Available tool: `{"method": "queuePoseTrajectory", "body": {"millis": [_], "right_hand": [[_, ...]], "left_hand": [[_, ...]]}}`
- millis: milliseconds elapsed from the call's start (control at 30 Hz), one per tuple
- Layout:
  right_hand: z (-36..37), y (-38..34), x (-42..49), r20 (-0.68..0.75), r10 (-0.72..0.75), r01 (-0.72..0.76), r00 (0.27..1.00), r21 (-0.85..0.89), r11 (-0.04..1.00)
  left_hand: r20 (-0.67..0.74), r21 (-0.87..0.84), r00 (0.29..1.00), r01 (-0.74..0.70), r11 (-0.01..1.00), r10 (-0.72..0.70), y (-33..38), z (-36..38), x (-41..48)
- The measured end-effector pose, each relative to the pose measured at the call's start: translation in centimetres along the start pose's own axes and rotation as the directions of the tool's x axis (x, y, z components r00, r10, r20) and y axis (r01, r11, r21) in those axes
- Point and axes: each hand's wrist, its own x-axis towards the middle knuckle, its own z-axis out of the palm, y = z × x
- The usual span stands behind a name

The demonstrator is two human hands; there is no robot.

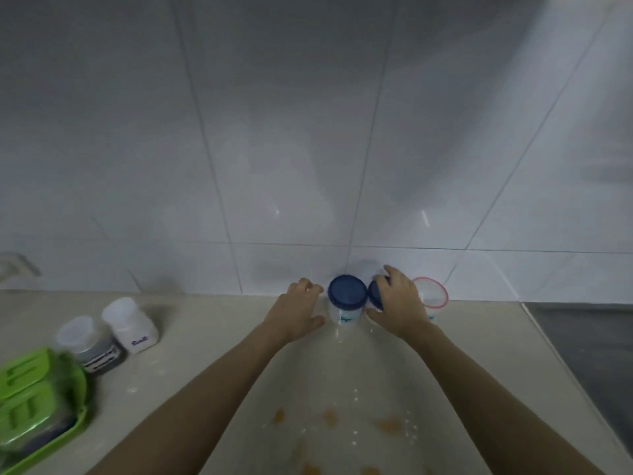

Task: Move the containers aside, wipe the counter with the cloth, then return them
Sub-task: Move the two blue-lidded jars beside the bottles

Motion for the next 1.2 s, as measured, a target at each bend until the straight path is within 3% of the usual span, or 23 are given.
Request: {"method": "queuePoseTrajectory", "body": {"millis": [133,300,467,600,767,1033,1200], "right_hand": [[1.3,3.7,1.6,0.151,-0.020,0.048,0.988,-0.183,0.982],[2.2,5.0,3.0,0.119,-0.085,0.092,0.989,-0.054,0.994],[2.2,5.6,3.3,0.140,-0.104,0.122,0.985,-0.123,0.985],[2.0,4.3,2.3,0.104,-0.157,0.168,0.982,-0.100,0.981],[1.5,-2.2,0.8,0.110,-0.232,0.235,0.966,-0.009,0.972],[0.9,-18.7,-0.1,0.109,-0.407,0.399,0.907,0.087,0.913],[1.8,-27.0,-0.6,0.180,-0.444,0.421,0.878,0.154,0.894]], "left_hand": [[0.029,-0.064,0.998,0.059,0.996,-0.057,3.5,0.7,4.4],[0.156,-0.076,0.981,0.124,0.989,-0.111,5.7,2.7,8.2],[0.023,0.020,0.988,0.151,0.988,-0.152,5.9,4.8,8.6],[0.015,-0.079,0.981,0.196,0.977,-0.195,4.0,3.4,6.0],[0.028,-0.065,0.954,0.300,0.952,-0.299,-1.7,0.1,-0.5],[0.002,-0.122,0.868,0.493,0.861,-0.497,-12.9,-4.7,-14.2],[-0.138,-0.113,0.812,0.555,0.824,-0.567,-18.8,-5.2,-20.1]]}}
